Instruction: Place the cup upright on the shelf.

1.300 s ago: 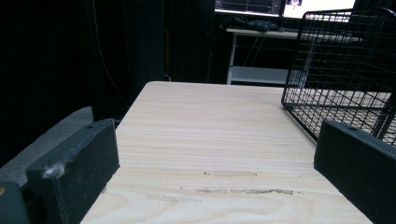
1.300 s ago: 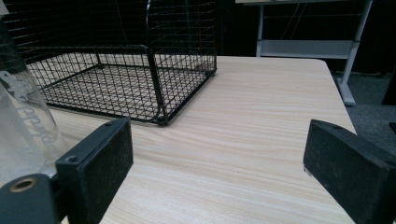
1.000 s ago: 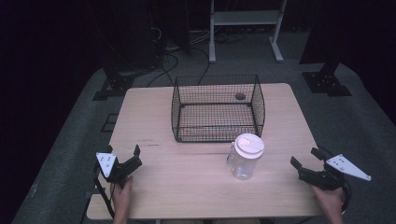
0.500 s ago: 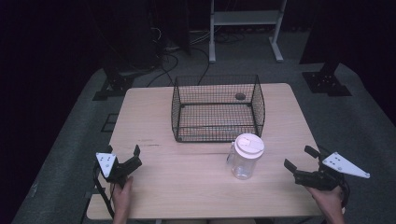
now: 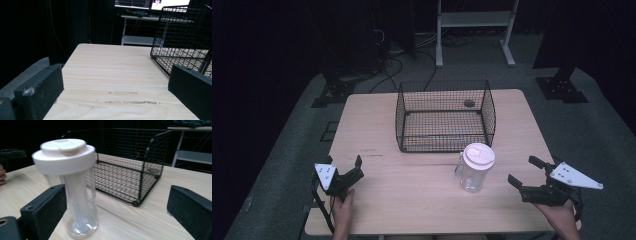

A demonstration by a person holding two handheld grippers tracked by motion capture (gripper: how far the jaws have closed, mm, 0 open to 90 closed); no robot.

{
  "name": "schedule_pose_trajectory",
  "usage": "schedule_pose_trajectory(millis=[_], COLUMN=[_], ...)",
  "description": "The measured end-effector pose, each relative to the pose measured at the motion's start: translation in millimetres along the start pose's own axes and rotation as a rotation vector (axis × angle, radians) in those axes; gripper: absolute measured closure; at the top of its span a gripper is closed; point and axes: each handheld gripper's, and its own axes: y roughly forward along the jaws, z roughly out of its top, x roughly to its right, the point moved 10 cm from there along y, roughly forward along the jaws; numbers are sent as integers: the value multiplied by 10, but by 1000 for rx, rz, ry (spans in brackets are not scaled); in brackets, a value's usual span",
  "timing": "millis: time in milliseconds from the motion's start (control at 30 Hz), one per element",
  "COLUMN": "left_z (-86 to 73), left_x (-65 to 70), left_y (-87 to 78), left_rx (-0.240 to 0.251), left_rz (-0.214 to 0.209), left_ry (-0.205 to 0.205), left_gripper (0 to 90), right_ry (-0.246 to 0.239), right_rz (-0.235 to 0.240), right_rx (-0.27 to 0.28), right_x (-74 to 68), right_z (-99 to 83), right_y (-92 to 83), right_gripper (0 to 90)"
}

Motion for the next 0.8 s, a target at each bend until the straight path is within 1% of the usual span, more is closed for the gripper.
schedule_pose_trajectory(millis=[67,133,233,333,400,433,600,633,667,700,733,767,800], left_z=[0,0,-1,0,0,0,0,0,0,0,0,0,0], left_x=[1,2,1,3,3,2,-2,-4,-4,-4,-4,-4,-4], left_y=[0,0,-1,-1,-1,-1,0,0,0,0,0,0,-1], left_rx=[0,0,0,1,0,1,0,0,0,0,0,0,1], left_rz=[0,-1,0,-2,-1,-1,0,1,1,0,0,1,1], left_ry=[1,1,0,2,2,1,0,-1,-1,-2,-2,-1,-1], left_gripper=[0,0,0,0,0,0,0,0,0,0,0,0,0], right_ry=[-13,-12,-27,-37,-45,-48,-51,-52,-52,-57,-57,-57,-59], right_rz=[8,16,40,51,58,65,72,77,77,81,81,96,100], right_rx=[-3,-3,-10,-17,-23,-26,-33,-38,-38,-45,-45,-48,-48], right_x=[-47,-70,-172,-232,-265,-284,-325,-355,-355,-383,-383,-426,-442], right_z=[13,21,34,40,40,40,50,53,53,54,54,64,70], right_y=[23,36,91,124,147,164,222,260,260,305,305,344,356], right_gripper=[19,19,19,18,0,0,0,0,0,0,0,0,0])
